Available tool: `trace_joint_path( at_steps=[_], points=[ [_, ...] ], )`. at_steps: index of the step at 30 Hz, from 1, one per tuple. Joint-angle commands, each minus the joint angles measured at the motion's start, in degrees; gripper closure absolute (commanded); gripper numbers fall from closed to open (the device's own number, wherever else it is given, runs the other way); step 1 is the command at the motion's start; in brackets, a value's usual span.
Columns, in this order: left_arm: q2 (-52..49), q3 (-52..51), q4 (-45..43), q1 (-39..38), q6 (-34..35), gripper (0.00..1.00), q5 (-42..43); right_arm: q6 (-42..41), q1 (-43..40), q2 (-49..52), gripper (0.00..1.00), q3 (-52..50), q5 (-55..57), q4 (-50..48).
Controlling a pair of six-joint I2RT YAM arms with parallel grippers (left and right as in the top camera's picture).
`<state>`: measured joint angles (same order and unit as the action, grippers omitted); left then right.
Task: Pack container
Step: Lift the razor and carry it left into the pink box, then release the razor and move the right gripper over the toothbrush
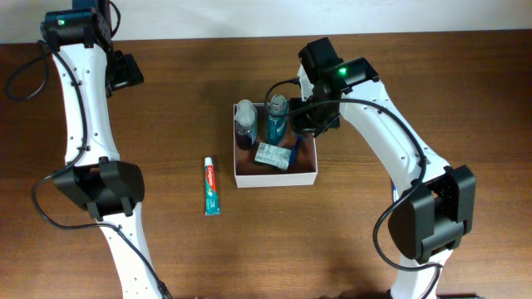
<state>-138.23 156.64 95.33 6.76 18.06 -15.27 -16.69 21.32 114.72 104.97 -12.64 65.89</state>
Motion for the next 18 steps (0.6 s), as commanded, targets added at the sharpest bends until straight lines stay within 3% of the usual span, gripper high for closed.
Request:
trace_joint_path(
  at_steps=[1,9,18],
  points=[
    [0.3,-0.2,0.1,0.0,0.8,0.01,-0.4,-0.5,-0.1,0.0,0.78,-0.4,2.4,-0.2],
    [0.3,-0.2,0.1,0.0,0.8,0.01,-0.4,-0.5,-5.1,0.0,0.67,0.4,3.5,2.1],
    [0.3,-0.2,0.1,0.0,0.8,0.01,-0.4,9.1,-20.2,-0.2,0.37,1.2,3.5,13.8]
  ],
)
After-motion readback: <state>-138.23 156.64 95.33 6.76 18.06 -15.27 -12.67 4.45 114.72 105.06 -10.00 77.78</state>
